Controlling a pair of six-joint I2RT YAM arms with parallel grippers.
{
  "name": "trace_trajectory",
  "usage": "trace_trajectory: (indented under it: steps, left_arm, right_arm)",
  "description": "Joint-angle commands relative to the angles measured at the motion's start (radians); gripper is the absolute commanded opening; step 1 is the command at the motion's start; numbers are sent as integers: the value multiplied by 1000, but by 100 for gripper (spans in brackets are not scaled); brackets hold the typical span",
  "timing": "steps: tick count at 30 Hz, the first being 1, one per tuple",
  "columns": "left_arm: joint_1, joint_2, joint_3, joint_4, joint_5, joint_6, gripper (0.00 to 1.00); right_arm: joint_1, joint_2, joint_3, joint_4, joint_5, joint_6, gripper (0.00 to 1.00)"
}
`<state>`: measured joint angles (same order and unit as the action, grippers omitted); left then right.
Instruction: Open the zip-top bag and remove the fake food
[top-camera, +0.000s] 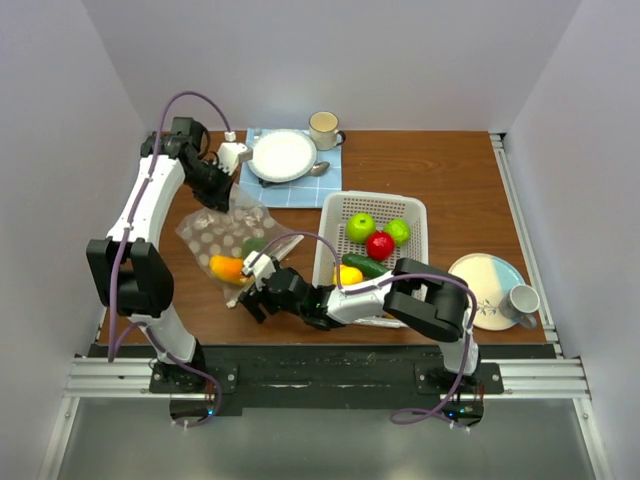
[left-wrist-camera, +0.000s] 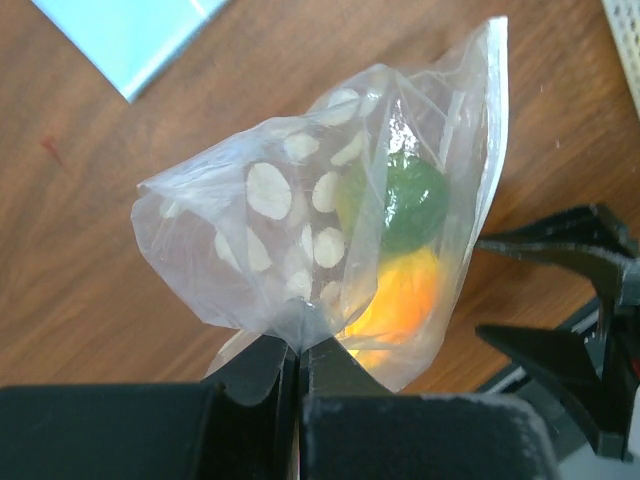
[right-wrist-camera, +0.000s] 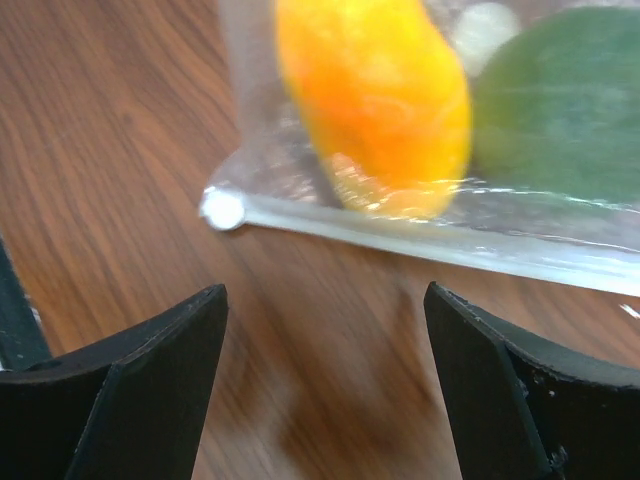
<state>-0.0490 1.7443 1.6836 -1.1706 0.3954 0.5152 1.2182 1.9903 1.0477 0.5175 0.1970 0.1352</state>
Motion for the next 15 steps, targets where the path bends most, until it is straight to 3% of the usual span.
trace_trajectory:
  steps: [1,9,15]
  left_arm:
    - [-40,-75,-114,-25,-67,-1,0]
    - [-91,-103,-318,98,-314,34,0]
    - [-91,-95,-453,252,-539,80,0]
  right_arm:
    - [1,-59,-32,75,71,-28,84]
    - [0,-96,-90,65,212,-97,83]
    - [0,-157,-170,52,222,-80,81]
